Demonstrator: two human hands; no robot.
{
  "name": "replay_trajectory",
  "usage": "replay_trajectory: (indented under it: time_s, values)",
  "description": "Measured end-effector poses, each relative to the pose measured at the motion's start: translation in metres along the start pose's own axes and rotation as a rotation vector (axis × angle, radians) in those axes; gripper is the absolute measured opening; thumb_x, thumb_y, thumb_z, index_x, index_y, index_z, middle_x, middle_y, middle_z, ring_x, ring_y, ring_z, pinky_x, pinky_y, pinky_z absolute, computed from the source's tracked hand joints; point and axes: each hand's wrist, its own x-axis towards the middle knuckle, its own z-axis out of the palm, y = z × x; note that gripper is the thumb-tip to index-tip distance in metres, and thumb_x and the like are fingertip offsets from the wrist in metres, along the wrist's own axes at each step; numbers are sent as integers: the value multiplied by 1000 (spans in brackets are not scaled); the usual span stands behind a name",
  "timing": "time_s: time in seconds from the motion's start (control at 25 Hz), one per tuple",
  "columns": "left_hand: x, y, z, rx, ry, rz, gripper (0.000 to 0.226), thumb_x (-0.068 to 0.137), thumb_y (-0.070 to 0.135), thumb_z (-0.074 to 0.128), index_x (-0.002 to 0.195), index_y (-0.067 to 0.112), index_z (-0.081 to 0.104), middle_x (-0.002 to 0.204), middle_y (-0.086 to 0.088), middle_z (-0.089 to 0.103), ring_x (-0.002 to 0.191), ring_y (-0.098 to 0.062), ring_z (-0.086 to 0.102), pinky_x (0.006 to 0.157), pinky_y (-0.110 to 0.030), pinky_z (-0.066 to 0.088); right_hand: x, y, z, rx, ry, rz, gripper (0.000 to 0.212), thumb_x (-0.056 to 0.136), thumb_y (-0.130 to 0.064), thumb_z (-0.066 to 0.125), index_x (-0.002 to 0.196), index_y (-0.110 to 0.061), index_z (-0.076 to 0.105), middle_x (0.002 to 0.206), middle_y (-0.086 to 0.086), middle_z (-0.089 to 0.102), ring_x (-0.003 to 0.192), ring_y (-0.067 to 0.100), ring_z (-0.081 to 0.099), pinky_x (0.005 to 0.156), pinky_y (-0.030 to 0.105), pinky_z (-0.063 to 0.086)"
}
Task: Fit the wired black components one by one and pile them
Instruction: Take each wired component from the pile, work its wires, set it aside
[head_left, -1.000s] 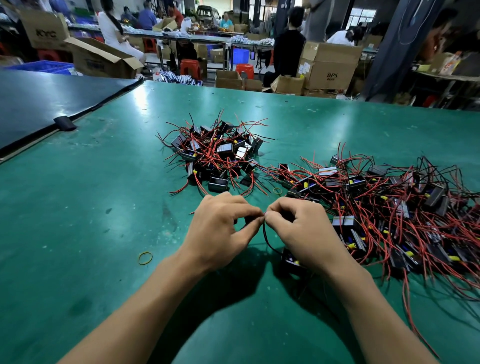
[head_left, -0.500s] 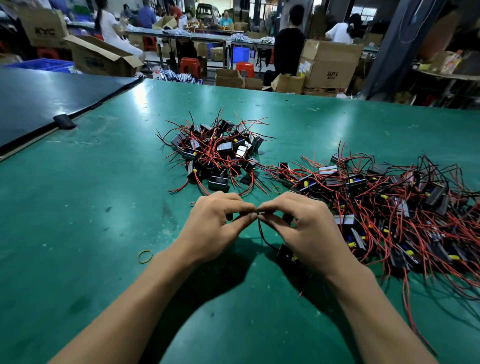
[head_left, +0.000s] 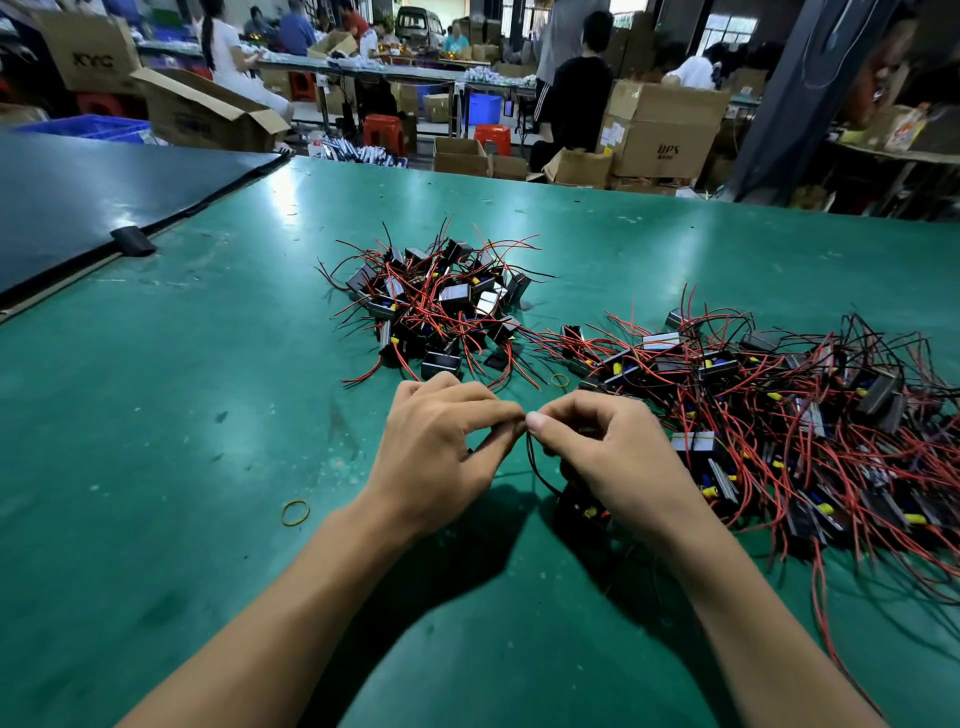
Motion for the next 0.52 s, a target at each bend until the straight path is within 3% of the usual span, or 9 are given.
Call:
replay_trajectory:
  time_s: [0.04, 0.12, 0.2, 0.4, 0.52]
  values:
    - [0, -2, 0, -39, -24, -36, 12, 85, 35, 67, 87, 28, 77, 79, 13, 69, 71, -17, 52, 67, -39, 39, -1, -1, -1, -109, 26, -128, 5, 87, -24, 77, 84, -22, 73, 66, -13, 64, 51, 3, 50, 54, 17, 40]
    - [0, -6, -1, -102, -82, -76, 17, 85, 38, 66, 90, 28, 78, 82, 13, 70, 75, -17, 53, 70, -45, 41, -1, 1, -3, -279, 63, -402, 12, 84, -14, 80, 94, -19, 76, 81, -10, 70, 60, 2, 58, 59, 16, 46]
    - [0, -8, -1, -149, -126, -86, 15, 86, 36, 68, 92, 27, 78, 82, 14, 70, 77, -19, 53, 73, -52, 42, 1, 6, -4, -368, 60, -551, 13, 84, -8, 79, 96, -13, 77, 87, -4, 72, 72, 3, 64, 65, 20, 51]
    - [1, -11, -1, -236, -148, -129, 9, 86, 32, 73, 90, 27, 79, 79, 13, 69, 78, -21, 55, 74, -55, 44, 0, 10, -6, -442, 67, -580, 9, 88, -14, 76, 97, -10, 76, 88, -3, 71, 79, 10, 65, 71, 26, 53]
    - [-1, -7, 1, -178, -71, -101, 13, 84, 36, 70, 88, 28, 78, 79, 14, 70, 75, -16, 55, 72, -50, 44, -2, 6, -1, -433, 86, -480, 5, 92, -18, 72, 92, -13, 73, 81, -12, 65, 72, 1, 56, 68, 14, 43]
